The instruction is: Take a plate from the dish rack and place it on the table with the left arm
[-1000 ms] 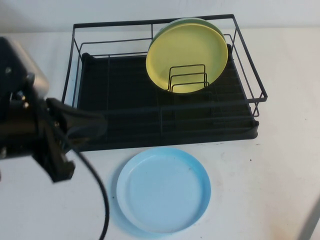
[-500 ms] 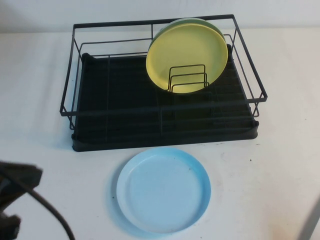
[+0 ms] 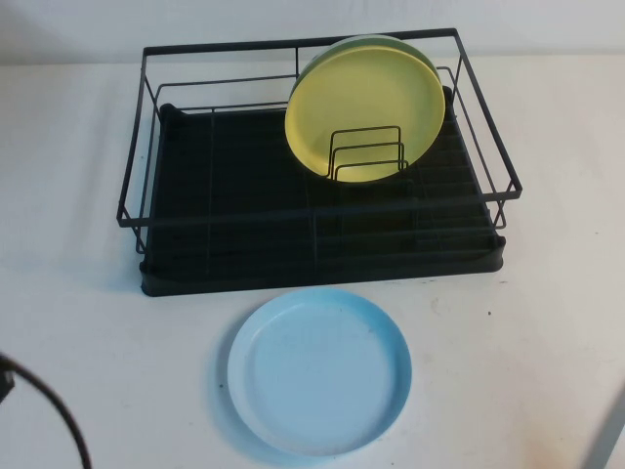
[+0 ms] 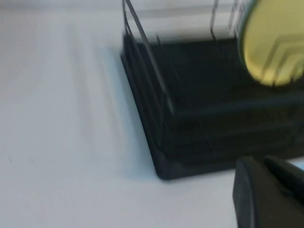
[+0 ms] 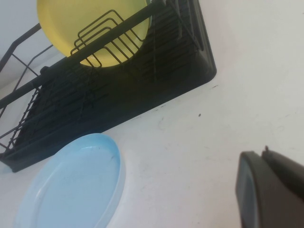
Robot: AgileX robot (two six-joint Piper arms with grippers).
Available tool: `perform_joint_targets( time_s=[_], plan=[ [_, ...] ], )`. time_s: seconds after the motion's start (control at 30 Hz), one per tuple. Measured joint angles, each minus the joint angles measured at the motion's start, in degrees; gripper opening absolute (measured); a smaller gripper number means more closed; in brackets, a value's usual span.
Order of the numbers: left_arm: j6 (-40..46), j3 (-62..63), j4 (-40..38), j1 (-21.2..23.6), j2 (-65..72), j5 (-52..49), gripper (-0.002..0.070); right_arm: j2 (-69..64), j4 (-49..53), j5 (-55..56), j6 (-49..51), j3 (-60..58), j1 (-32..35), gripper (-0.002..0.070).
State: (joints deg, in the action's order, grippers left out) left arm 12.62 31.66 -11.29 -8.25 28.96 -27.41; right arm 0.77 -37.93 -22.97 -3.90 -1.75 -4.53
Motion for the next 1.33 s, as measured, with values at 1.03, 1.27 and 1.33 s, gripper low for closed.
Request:
perform_joint_targets(
  time_s=[1.03,1.27,1.33],
  plan=[
    [-5.66,-33.03,7.43,3.41,-29.47,7.67,-0.0003,0.0,0.0,0.0,0.0,0.0,0.0,-0.002],
    [-5.79,-33.03,7.47,3.41,-29.47,7.67,-0.0003,0.0,0.0,0.0,0.0,0.0,0.0,-0.002],
    [-5.88,-33.03,7.47,3.41,-29.47,7.67,-0.0003,0.0,0.0,0.0,0.0,0.0,0.0,-0.002]
  ],
)
